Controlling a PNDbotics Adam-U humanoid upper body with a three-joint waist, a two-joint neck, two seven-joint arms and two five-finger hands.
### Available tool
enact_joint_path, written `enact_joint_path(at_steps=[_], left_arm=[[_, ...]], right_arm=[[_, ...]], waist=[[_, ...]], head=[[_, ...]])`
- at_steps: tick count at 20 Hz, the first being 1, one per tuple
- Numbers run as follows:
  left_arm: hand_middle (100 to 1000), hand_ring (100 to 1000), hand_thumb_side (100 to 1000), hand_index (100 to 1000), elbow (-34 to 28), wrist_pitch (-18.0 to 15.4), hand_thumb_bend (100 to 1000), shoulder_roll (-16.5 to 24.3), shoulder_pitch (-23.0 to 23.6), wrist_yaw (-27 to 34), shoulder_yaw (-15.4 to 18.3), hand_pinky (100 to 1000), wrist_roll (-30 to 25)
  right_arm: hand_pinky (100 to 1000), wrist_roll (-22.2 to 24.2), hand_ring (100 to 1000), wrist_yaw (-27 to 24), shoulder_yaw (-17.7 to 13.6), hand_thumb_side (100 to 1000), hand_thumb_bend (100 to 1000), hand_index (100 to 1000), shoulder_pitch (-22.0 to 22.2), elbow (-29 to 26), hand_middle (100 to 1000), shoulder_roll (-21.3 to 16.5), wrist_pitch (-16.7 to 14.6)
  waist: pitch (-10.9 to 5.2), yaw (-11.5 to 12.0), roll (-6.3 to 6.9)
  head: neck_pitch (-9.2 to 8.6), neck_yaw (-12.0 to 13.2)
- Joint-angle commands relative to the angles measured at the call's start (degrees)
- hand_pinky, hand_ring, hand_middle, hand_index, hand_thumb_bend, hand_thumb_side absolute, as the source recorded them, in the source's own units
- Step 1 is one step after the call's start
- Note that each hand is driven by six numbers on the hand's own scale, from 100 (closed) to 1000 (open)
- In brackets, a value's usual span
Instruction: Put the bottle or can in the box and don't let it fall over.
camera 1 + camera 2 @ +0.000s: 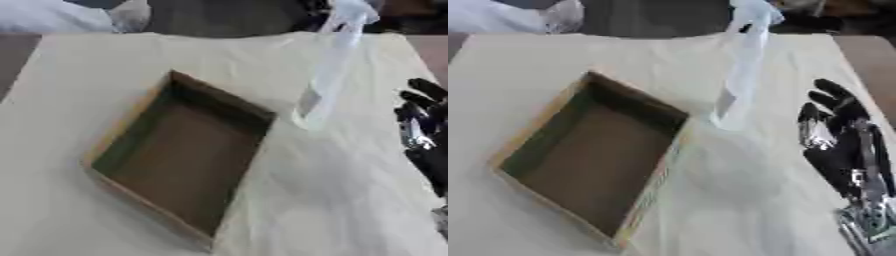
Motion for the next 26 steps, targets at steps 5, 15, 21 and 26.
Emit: enact_joint_path(at_steps=[5,15,21,26], left_arm=[[789,544,802,856,-1.08,-0.2,100,0.46,-0.1,0.34,0.26,889,-0.29],[785,543,800,849,-1.08,-0.31,100,0.66,-0.01,0.41,0.3,889,-0.23],[784,543,796,847,-1.08,-0.17,100,1.31,0.14,0.57,0.05,889,-0.42],[784,543,793,846,-1.08,0.04,100,1.89,0.49,0.74,-0.23,889,-0.68]], right_arm=[[756,0.24,841,0.54,-0.79,418,100,858,-0.03,-0.42,843,-1.04,-0.02],[775,0.78,886,2.14,-1.71,451,100,895,-0.33,-0.42,893,-4.28,-0.23],[798,2.76,921,6.19,-2.52,481,100,913,-1.45,-0.42,922,-11.65,2.97],[801,3.28,913,7.48,-2.32,416,100,885,-2.92,-0.42,893,-19.04,7.25]], waist=[[-1.06,0.05,0.09],[-1.38,-0.07,-0.11],[-2.32,-0.83,-0.34],[-3.26,-1.55,-0.51]], head=[[-0.4,-0.29],[-2.37,-0.73],[-1.49,-0.76],[-0.71,-0.54]])
